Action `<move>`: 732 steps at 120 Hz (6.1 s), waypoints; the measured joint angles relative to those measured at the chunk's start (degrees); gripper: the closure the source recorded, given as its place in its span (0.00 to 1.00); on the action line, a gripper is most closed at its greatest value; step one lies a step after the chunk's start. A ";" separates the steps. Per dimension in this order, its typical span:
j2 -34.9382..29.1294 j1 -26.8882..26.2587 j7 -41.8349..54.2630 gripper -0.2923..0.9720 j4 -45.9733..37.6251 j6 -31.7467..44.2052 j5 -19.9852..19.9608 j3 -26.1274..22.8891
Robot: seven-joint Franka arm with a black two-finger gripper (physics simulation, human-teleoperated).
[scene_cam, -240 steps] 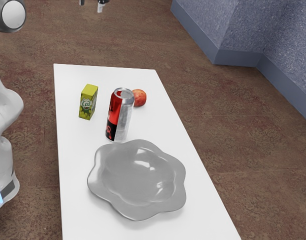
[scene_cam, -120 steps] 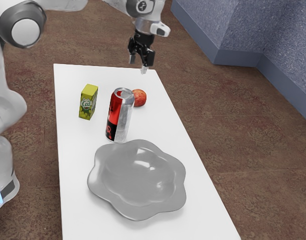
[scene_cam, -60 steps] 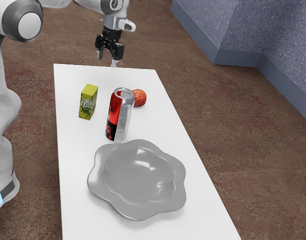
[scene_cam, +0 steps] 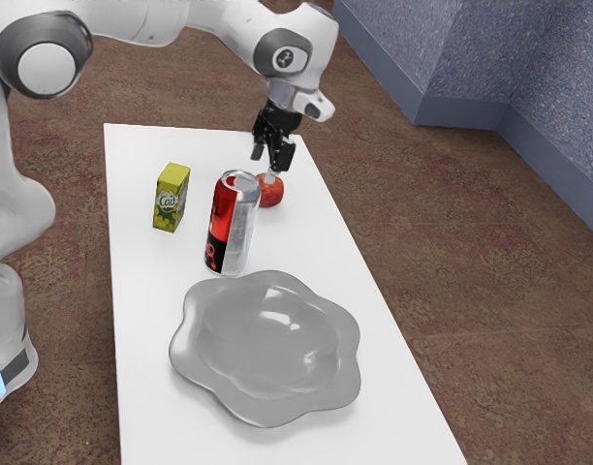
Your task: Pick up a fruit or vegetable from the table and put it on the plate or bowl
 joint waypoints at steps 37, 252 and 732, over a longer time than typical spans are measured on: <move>-0.25 -10.53 0.45 0.25 -0.02 -0.21 0.55 0.71; 0.03 25.80 6.93 0.25 3.08 -1.34 0.34 1.88; -2.56 55.81 4.44 0.25 -6.62 10.22 3.55 -51.06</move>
